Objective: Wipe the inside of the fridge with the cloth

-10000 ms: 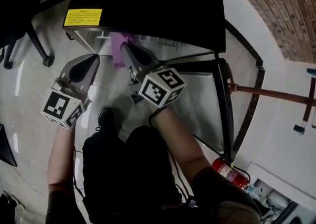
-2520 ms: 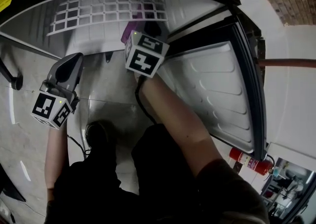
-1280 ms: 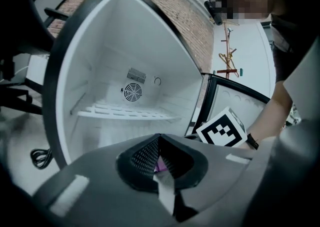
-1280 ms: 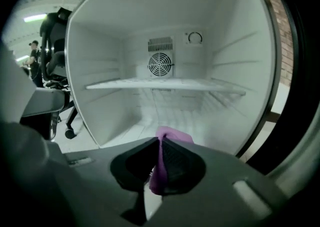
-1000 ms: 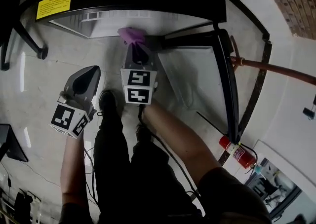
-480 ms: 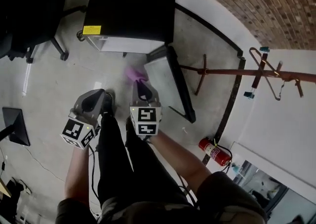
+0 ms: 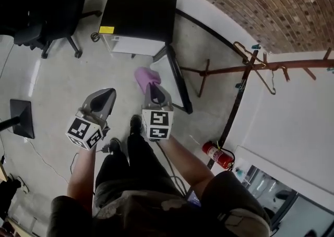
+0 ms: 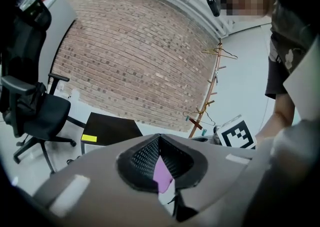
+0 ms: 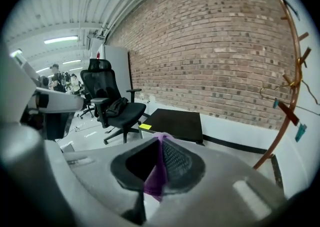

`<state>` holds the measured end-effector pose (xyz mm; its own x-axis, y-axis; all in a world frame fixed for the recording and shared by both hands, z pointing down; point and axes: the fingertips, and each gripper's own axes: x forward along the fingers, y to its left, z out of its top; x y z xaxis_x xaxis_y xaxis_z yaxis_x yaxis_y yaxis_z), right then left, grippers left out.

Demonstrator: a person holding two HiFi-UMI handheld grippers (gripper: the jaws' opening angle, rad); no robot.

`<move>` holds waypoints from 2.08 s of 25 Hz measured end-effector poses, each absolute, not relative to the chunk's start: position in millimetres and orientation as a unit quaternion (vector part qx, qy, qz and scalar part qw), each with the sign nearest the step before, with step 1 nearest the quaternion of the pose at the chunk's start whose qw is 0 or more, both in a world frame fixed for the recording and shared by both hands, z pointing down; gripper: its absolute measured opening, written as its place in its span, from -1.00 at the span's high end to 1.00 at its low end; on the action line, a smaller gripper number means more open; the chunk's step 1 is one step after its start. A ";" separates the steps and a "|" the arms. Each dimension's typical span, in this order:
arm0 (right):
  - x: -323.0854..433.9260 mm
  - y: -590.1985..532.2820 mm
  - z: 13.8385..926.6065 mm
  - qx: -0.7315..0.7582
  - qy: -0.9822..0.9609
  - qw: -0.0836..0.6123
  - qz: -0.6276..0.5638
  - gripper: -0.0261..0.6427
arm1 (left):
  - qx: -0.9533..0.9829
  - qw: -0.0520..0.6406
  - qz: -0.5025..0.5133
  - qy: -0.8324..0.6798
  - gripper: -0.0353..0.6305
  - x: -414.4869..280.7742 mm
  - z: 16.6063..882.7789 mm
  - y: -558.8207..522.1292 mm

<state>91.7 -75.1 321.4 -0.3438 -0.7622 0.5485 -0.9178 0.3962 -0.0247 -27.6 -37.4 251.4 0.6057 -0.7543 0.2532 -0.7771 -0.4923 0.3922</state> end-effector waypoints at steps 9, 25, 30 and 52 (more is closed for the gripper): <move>101.9 12.3 269.0 0.596 -0.769 0.168 0.156 0.89 | 0.885 0.221 0.015 -0.409 0.84 -44.7 224.5 68.3; 99.7 265.6 174.6 0.625 -0.755 0.115 0.162 0.89 | 0.899 0.202 0.008 -0.389 0.84 -106.7 166.3 312.4; 122.0 318.3 166.1 0.621 -0.754 0.102 0.188 0.89 | 0.908 0.202 0.015 -0.366 0.84 -82.3 156.6 355.2; 182.6 516.0 183.5 0.488 -0.834 0.130 0.221 0.89 | 0.921 0.188 0.041 -0.338 0.84 40.3 141.1 538.5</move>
